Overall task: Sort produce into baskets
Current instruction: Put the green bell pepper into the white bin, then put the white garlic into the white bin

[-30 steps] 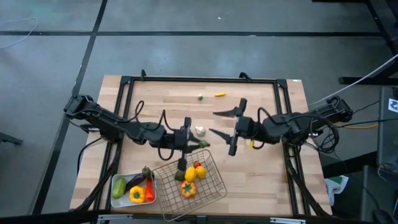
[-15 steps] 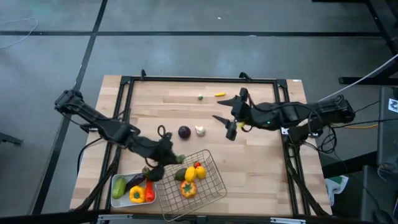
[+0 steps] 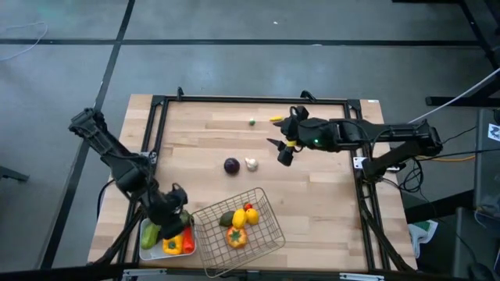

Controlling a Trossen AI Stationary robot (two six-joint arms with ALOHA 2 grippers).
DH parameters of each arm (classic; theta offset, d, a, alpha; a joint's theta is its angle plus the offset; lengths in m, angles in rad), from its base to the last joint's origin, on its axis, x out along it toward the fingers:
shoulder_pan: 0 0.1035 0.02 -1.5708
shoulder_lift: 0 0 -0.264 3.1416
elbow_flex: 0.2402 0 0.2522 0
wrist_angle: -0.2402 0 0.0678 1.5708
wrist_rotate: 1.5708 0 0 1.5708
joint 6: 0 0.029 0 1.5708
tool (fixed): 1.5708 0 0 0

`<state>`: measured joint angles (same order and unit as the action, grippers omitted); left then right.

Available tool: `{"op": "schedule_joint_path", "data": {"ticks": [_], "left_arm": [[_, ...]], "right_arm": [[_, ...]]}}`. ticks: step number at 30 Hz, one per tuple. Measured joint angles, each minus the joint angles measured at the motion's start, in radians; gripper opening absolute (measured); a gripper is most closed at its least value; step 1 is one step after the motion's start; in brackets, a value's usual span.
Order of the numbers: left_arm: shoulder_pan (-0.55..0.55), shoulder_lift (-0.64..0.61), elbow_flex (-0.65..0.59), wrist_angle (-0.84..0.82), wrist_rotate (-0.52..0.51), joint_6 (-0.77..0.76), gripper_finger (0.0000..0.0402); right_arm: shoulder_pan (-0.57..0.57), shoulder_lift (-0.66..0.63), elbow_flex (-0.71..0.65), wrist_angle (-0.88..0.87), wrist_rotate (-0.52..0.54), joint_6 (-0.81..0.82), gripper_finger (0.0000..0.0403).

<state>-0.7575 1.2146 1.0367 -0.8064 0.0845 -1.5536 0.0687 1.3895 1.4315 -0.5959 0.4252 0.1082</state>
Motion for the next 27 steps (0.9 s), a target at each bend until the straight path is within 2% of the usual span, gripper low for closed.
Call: {"op": "schedule_joint_path", "data": {"ticks": [4,10,18,22,27], "left_arm": [[-0.068,0.025,0.0,0.003,0.0,-0.086,0.0002],[-0.147,0.092,0.0,0.001,0.001,-0.096,0.0011],[-0.147,0.174,0.0,0.001,0.001,-0.122,0.0017],[-0.142,0.183,0.0,0.002,0.001,-0.125,0.0039],[-0.141,0.184,0.0,0.001,0.0,-0.125,0.0088]], "right_arm": [[-0.024,0.012,0.0,-0.003,0.0,-0.001,0.0254],[-0.049,0.024,0.0,-0.007,-0.009,-0.008,0.0254],[-0.051,0.038,0.0,-0.008,-0.045,-0.011,0.0254],[-0.051,0.042,0.0,-0.012,-0.053,-0.011,0.0254],[-0.051,0.043,0.0,-0.012,-0.053,-0.011,0.0254]]}}
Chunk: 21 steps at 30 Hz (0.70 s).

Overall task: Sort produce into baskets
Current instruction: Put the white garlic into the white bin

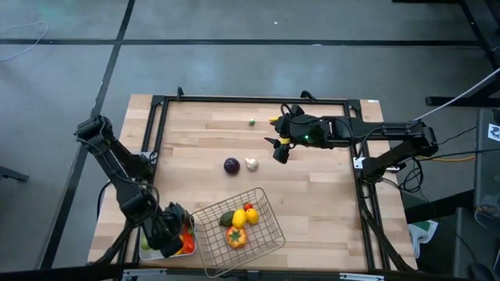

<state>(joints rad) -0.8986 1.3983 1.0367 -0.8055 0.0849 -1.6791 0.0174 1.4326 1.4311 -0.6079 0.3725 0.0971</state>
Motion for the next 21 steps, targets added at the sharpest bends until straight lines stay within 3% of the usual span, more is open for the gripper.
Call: {"op": "schedule_joint_path", "data": {"ticks": [9,15,21], "left_arm": [[0.045,0.0,0.0,0.013,0.015,0.004,0.0151],[0.107,0.0,0.0,0.013,0.114,0.062,0.0146],[0.156,0.0,0.0,0.01,0.124,0.142,0.0135]], "right_arm": [[0.0,0.0,0.0,0.0,0.0,-0.031,0.0254],[0.0,0.005,0.0,-0.003,0.0,-0.131,0.0254],[-0.006,0.043,0.0,-0.057,-0.006,-0.232,0.0254]]}}
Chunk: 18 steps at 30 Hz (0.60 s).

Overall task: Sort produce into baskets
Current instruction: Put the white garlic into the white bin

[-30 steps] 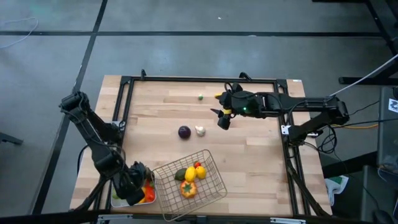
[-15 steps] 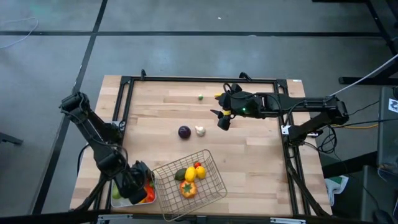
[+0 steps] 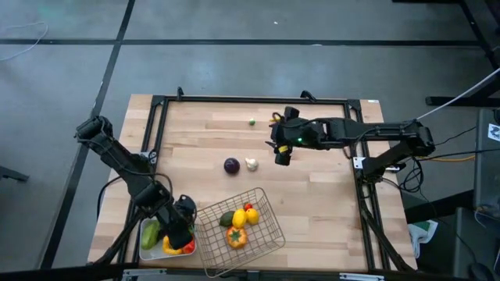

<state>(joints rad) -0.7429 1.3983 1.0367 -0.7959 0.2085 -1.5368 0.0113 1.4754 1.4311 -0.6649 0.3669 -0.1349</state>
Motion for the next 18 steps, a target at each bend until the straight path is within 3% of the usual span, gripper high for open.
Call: {"op": "schedule_joint_path", "data": {"ticks": [18], "left_arm": [[0.031,0.0,0.0,-0.009,-0.035,0.053,0.0131]], "right_arm": [[-0.034,0.319,0.0,0.031,-0.175,-0.001,0.0254]]}}
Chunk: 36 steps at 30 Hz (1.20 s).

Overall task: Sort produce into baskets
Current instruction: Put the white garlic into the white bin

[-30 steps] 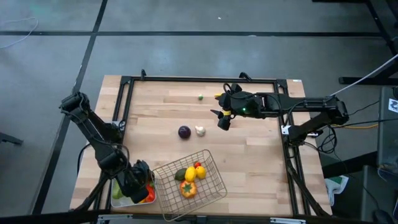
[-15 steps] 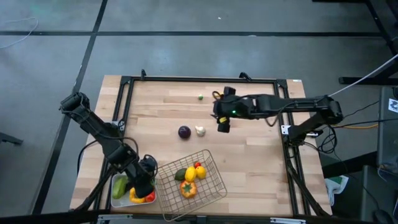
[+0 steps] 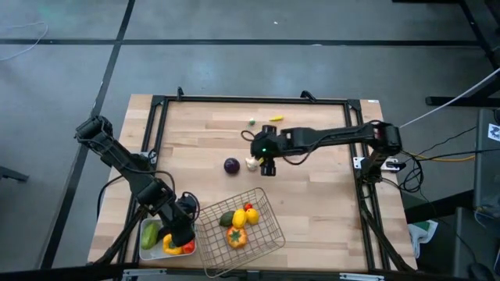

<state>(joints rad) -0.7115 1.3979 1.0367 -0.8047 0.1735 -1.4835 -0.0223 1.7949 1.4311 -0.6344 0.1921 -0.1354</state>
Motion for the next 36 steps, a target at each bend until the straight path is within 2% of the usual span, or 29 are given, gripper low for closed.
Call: {"op": "schedule_joint_path", "data": {"ticks": [10,17,24,36], "left_arm": [[0.0,0.0,0.0,0.0,-0.059,0.029,0.0131],[0.0,0.0,0.0,0.0,-0.069,0.03,0.0131],[0.0,0.0,0.0,0.0,-0.074,0.03,0.0131],[0.0,0.0,0.0,0.0,-0.111,0.051,0.0131]], "right_arm": [[-0.009,0.145,0.0,0.073,-0.028,-0.001,0.0254],[-0.018,0.201,0.0,0.103,-0.046,-0.001,0.0254],[-0.026,0.221,-0.001,0.113,-0.091,0.0,0.0254],[-0.024,0.221,0.0,0.133,-0.076,0.033,0.0254]]}}
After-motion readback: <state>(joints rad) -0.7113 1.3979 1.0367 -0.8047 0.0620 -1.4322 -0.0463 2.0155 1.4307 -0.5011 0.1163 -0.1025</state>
